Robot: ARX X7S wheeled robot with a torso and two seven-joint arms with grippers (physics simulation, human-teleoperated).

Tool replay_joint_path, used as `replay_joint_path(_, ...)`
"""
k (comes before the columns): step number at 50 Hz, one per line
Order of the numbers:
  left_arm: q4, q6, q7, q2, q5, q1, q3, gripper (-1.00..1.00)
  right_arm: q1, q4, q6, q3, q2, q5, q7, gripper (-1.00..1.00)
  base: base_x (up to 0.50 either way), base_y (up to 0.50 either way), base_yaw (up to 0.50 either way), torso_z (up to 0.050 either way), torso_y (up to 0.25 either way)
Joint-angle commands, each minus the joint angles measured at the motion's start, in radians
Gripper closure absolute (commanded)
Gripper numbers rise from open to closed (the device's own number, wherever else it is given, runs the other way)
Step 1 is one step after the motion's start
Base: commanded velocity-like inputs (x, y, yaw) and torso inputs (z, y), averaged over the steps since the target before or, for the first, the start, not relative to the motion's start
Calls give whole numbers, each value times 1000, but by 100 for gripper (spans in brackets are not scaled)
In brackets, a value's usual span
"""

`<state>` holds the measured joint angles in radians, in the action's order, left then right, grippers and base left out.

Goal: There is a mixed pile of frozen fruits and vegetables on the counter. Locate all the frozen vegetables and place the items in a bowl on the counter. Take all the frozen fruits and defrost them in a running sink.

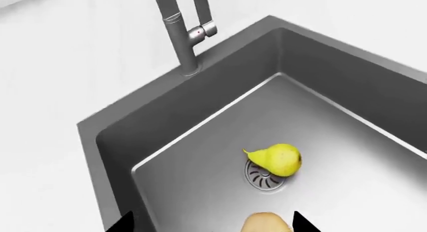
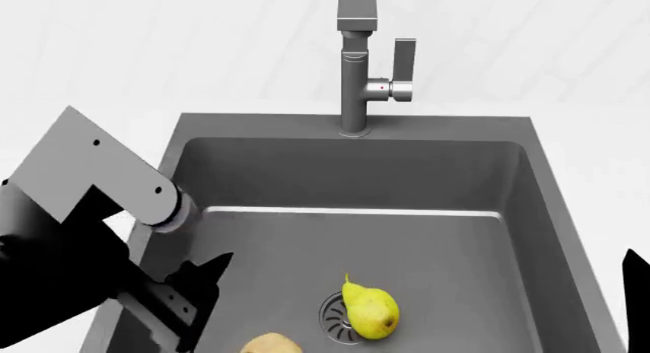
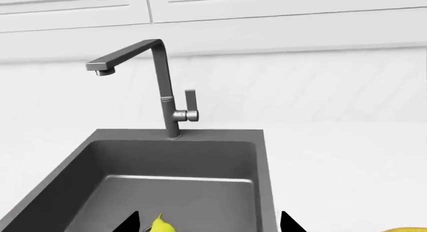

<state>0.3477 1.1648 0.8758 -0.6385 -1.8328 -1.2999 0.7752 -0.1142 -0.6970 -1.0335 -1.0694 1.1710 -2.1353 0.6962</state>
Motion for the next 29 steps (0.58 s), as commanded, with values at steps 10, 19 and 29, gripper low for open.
replay_joint_path(10, 280, -165, 79, -359, -130, 190, -200, -100, -9, 2, -70, -42, -3, 20, -28, -100, 0, 0, 0, 0, 0)
replay_joint_path(19, 327, -191, 64, -505, -217, 202, -268, -100, -16, 13, -95, -82, 7, -4, -10, -100, 0, 0, 0, 0, 0)
replay_joint_path(29, 268, -152, -38, -644, -295, 130, -348, -100, 4, 46, -63, -95, 99, -43, 0, -100, 0, 0, 0, 0, 0)
